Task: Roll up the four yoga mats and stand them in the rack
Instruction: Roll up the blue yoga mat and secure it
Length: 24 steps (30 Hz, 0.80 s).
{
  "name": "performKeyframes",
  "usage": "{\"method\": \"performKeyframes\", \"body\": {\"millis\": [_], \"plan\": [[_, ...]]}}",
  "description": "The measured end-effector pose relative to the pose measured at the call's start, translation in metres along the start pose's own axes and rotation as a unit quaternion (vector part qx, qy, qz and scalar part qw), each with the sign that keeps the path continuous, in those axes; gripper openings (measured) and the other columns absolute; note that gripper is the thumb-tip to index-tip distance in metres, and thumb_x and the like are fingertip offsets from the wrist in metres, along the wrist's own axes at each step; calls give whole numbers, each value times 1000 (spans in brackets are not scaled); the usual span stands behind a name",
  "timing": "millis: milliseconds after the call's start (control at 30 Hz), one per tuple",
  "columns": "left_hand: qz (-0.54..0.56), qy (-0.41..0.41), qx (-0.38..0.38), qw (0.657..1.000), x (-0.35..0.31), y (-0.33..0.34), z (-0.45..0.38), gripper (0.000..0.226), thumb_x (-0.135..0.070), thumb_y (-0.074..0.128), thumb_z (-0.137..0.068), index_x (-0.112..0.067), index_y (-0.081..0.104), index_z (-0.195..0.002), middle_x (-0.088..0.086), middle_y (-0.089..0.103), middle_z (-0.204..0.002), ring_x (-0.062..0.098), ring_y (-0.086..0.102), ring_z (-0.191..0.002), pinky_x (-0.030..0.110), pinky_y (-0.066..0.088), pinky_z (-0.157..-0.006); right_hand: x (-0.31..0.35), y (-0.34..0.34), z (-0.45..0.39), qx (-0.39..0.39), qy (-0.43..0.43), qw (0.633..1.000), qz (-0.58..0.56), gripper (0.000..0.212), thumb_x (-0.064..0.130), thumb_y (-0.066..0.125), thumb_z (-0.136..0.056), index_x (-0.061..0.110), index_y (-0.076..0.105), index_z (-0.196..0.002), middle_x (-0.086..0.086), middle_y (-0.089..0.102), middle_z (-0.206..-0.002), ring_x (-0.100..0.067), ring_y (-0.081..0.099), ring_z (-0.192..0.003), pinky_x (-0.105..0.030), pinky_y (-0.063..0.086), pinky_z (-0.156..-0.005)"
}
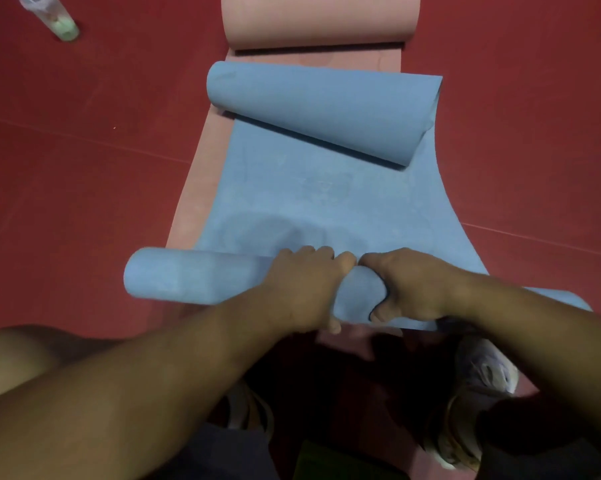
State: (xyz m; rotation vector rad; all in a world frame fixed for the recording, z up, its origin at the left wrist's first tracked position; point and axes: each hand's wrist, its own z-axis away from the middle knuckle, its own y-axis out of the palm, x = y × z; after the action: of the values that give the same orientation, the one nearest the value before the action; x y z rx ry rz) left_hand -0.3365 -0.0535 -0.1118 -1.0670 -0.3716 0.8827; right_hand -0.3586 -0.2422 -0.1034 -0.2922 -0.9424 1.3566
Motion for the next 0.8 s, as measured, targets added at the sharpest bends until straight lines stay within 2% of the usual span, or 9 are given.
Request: {"method": "performKeyframes", "body": {"millis": [100,167,267,333,400,467,600,700,800], "plan": [[4,-9,-7,1000,-1,3,0,77,-60,80,-65,-34,41,-125,-5,60,-103,21,56,-86,38,44,-74,-1,-2,3,10,-4,1000,8,60,47,82,-70,34,52,-120,12,64,-103,-16,62,-96,-36,52,-84],[37,-25,40,998,6,-2,-4,71,-60,81,-62,-33,49,-119,-7,63,-97,20,59,-83,36,47,-69,7,6,6,-52,-16,996,68,73,57,78,-68,37,43,-129,8,61,-110,-20,60,-101,-40,51,-85],[116,-27,126,985,22,-20,-12,62,-57,87,-59,-31,58,-108,-10,64,-96,18,62,-87,38,55,-79,18,20,9,-131,-22,971,200,93,67,77,-63,37,32,-138,5,54,-113,-23,55,-105,-41,44,-84],[142,-16,160,977,26,-26,-12,63,-53,89,-61,-29,59,-111,-8,65,-100,18,63,-91,40,55,-86,21,20,8,-139,-13,966,217,85,64,77,-66,35,33,-134,4,55,-106,-23,57,-98,-38,40,-78],[140,-2,145,979,19,-24,-9,67,-53,87,-64,-31,55,-118,-9,64,-103,18,62,-94,42,55,-88,17,17,7,-120,-4,979,167,73,57,76,-69,34,37,-128,5,59,-100,-23,60,-93,-36,42,-73],[113,-3,88,990,11,-20,-4,77,-58,83,-64,-37,47,-129,-10,59,-107,19,60,-99,44,52,-90,9,8,6,-80,10,992,101,69,51,79,-67,35,43,-124,7,64,-100,-22,63,-90,-37,50,-75],[-41,6,-23,999,4,-14,1,94,-70,76,-60,-40,33,-139,-4,57,-116,24,56,-106,43,44,-87,0,-8,5,-19,28,999,-10,70,50,88,-56,41,50,-115,13,65,-97,-16,64,-88,-38,55,-80],[-5,-13,-3,1000,6,-11,4,76,-66,76,-64,-36,43,-125,-9,57,-95,19,58,-87,35,40,-70,7,0,8,-50,16,998,46,75,58,82,-59,40,47,-123,13,63,-102,-19,63,-96,-40,54,-82],[61,-19,48,997,21,-19,1,63,-65,79,-61,-39,50,-110,-14,55,-85,13,54,-78,34,44,-66,21,15,11,-126,0,978,164,96,68,77,-59,37,33,-139,4,53,-119,-25,55,-110,-43,47,-89]]}}
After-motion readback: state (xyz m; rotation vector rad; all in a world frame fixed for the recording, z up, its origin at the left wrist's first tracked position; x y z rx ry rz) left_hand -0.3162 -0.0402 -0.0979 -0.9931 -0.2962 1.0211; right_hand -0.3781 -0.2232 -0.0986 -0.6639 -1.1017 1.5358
